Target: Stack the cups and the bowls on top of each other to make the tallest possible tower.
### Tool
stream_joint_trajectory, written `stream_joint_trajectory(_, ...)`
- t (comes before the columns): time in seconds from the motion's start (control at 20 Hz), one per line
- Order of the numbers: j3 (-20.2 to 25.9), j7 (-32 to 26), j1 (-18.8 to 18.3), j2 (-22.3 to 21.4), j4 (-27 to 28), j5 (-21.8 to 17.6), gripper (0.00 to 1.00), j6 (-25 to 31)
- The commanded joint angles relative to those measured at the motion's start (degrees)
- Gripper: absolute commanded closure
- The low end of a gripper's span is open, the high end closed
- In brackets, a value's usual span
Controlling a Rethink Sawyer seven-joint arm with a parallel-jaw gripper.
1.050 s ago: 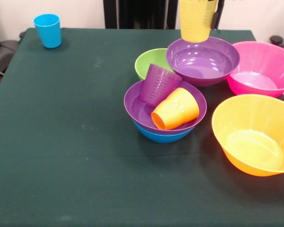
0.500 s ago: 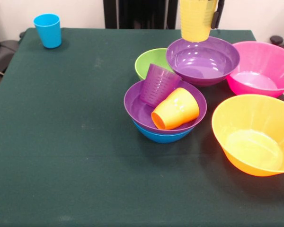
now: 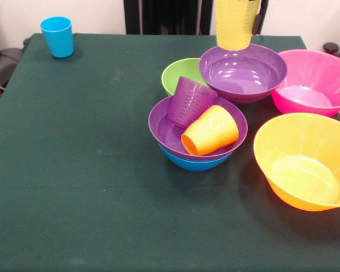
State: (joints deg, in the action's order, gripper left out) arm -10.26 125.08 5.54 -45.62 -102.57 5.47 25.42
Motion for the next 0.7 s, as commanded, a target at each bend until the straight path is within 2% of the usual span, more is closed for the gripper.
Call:
stream_joint_trajectory(0.05,2.2,3.3,0.4,3.5,-1.3,-4.0,1.00,-1.7)
stream_joint_trajectory(0.7,0.6,3.0,0.4,5.9,-0.1,-5.1,1.00,-3.2)
